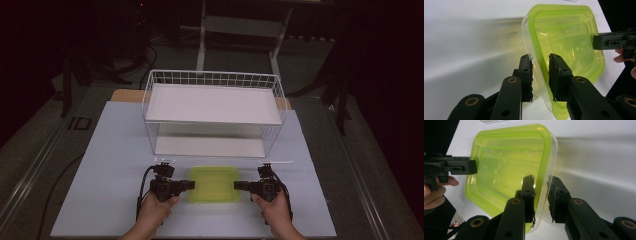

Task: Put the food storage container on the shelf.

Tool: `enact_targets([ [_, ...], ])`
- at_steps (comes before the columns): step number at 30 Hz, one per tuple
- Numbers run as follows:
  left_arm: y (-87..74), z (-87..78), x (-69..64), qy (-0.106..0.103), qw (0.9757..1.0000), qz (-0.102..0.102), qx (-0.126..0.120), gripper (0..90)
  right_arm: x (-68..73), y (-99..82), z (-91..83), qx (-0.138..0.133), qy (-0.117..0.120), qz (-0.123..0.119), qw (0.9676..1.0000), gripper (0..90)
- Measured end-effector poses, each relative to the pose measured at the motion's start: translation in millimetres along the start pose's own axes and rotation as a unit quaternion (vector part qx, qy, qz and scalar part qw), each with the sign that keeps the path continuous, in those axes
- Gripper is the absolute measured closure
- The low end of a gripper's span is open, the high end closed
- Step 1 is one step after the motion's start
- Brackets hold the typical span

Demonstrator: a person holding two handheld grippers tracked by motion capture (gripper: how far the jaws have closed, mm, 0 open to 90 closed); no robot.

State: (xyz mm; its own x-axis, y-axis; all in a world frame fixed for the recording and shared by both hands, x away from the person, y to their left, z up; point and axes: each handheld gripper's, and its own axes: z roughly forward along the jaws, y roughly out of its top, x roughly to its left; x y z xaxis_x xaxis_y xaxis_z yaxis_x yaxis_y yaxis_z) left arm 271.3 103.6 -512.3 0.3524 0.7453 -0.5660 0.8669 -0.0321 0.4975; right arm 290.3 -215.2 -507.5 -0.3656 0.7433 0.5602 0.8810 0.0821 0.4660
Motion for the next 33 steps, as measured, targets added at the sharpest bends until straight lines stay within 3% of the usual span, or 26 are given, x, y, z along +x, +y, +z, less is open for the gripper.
enact_targets([
  [8,-2.3,-4.3,-6.1,0.005,0.9999,-0.007,0.008,76.8,4.6,-2.7,-3.5,0.002,-0.005,-0.002,1.0,77.9],
  [13,-1.5,-9.4,-9.9,0.009,0.9999,-0.007,-0.003,79.8,9.7,-1.9,-5.0,-0.002,-0.012,-0.008,0.9999,79.3],
  [27,28.9,-31.6,-12.4,0.006,0.999,0.001,-0.045,80.4,24.7,24.0,-13.0,-0.038,0.002,-0.012,0.9992,79.5],
  [33,40.5,-35.7,-10.7,-0.001,0.9982,0.004,-0.06,80.5,32.0,38.0,-16.4,-0.051,-0.005,-0.022,0.9984,79.5],
])
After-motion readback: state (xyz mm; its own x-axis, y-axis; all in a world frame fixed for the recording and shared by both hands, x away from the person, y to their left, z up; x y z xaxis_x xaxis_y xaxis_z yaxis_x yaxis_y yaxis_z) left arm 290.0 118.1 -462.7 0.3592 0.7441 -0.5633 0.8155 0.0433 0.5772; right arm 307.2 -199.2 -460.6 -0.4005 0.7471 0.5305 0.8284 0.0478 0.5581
